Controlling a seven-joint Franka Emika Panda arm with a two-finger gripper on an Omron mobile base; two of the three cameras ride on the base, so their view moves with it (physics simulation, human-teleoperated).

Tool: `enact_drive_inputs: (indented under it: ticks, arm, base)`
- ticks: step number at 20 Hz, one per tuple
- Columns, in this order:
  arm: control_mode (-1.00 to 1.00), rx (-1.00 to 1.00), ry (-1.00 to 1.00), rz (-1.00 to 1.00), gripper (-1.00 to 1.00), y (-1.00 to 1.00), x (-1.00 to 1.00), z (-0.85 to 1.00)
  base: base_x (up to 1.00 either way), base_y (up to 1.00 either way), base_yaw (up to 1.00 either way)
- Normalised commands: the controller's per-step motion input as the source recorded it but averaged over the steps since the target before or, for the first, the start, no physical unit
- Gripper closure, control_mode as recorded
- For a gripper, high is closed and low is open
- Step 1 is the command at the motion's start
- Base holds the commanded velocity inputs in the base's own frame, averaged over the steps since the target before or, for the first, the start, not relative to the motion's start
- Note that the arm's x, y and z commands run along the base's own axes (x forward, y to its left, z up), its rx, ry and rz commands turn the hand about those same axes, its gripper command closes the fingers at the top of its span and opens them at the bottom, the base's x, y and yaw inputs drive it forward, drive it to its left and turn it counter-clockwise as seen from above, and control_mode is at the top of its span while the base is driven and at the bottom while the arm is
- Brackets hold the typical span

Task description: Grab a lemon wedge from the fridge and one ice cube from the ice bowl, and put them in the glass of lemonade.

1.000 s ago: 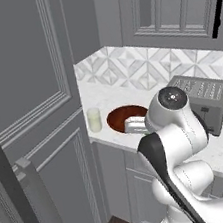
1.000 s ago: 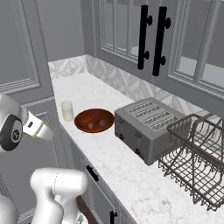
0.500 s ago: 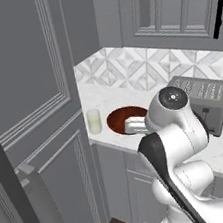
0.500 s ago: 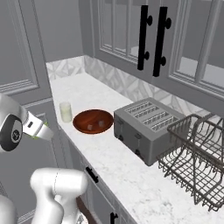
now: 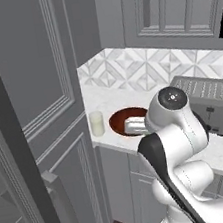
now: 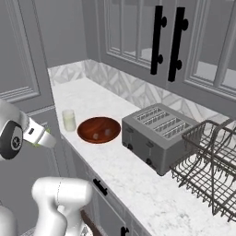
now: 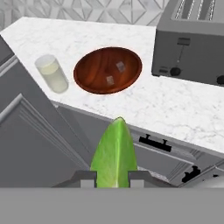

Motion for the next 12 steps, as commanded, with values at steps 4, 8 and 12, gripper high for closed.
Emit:
enact_drive_inputs:
  ticks: [4,8,12]
  arm:
    - [1.00,0.00,0.00,0.00,1.00,0.00,0.00,0.00]
    - [-1.00,0.23,0.00,-0.05,1.00,0.01,0.75,0.05]
    - [-1.00,0.40,0.00,-0.01,1.00,0.00,1.00,0.13]
  base:
    - [1.00,0.10,-0.10]
    - [0.25,0.04,-0.02]
    - [0.00,0.00,0.00]
